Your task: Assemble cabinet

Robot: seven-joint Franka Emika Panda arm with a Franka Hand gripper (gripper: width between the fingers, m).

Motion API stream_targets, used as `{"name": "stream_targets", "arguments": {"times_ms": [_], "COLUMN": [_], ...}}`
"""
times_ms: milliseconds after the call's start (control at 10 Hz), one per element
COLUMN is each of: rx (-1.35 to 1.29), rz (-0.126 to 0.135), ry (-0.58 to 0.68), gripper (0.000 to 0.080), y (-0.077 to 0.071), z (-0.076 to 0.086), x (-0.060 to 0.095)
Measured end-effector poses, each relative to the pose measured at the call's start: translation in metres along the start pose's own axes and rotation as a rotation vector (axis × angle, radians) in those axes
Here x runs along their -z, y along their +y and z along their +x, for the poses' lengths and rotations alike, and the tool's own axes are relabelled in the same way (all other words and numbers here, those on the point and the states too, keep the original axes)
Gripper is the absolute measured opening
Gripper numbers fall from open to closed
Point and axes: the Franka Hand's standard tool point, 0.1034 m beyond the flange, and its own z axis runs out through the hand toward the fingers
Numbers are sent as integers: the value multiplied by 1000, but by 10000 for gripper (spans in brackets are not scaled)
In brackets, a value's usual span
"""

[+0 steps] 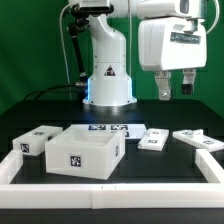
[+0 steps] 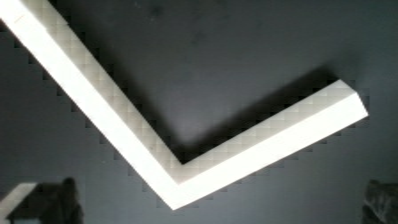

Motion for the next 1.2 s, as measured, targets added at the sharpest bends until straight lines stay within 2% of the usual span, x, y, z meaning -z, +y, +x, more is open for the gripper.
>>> {"name": "stream_targets", "arguments": {"times_ms": [500,600,700,900,1000,1200], "rx": [12,117,206,356,359,320], "rz": [-4,-27,-39,-29,-18,-7], "ry": [-6,15,20,-1,-11,-19], "gripper": [798,798,798,798,798,798], "y": [0,-2,-10,-13,-12,-13], "z": [-1,-11,-35,-80,-94,-98], "x": [-1,-3,-8,-17,-19,-20]}}
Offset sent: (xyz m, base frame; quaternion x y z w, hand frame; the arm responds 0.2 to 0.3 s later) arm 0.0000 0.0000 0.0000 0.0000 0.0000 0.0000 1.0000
